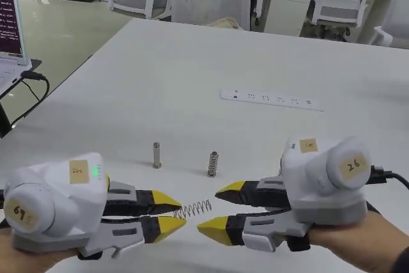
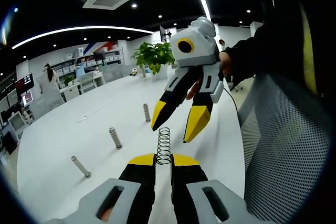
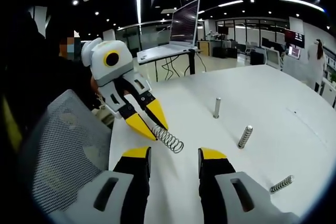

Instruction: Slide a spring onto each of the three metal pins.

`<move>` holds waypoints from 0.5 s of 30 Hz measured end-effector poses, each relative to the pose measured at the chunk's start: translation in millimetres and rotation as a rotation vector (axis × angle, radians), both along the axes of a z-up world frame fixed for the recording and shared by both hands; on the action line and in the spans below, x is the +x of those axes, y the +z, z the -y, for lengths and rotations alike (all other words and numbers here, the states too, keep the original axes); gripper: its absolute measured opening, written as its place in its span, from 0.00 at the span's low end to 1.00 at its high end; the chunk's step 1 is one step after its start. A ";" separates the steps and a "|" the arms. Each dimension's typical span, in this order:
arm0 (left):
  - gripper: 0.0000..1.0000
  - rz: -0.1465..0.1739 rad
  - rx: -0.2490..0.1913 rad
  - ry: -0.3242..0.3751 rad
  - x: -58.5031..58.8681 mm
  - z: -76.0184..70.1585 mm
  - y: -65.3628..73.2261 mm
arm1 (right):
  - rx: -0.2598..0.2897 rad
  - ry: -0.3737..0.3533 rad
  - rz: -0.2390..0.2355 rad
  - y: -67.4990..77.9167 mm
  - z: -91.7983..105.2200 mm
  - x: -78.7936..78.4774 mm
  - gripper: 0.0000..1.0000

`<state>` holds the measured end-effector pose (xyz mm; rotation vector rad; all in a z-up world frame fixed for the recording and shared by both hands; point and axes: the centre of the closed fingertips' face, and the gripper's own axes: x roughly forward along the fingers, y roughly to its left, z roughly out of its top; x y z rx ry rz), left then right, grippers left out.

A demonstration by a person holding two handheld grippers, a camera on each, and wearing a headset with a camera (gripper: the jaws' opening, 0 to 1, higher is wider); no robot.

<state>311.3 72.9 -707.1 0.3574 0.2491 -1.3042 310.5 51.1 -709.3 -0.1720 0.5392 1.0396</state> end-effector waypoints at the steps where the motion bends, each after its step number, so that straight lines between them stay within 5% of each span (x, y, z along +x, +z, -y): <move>1: 0.03 0.000 0.001 -0.004 -0.9 0.5 -0.1 | -0.002 0.006 0.006 0.1 -0.4 -0.4 0.31; 15: 0.03 -0.004 -0.007 -0.043 -9.7 7.9 4.0 | -0.013 0.049 0.001 -3.1 -3.5 -8.2 0.16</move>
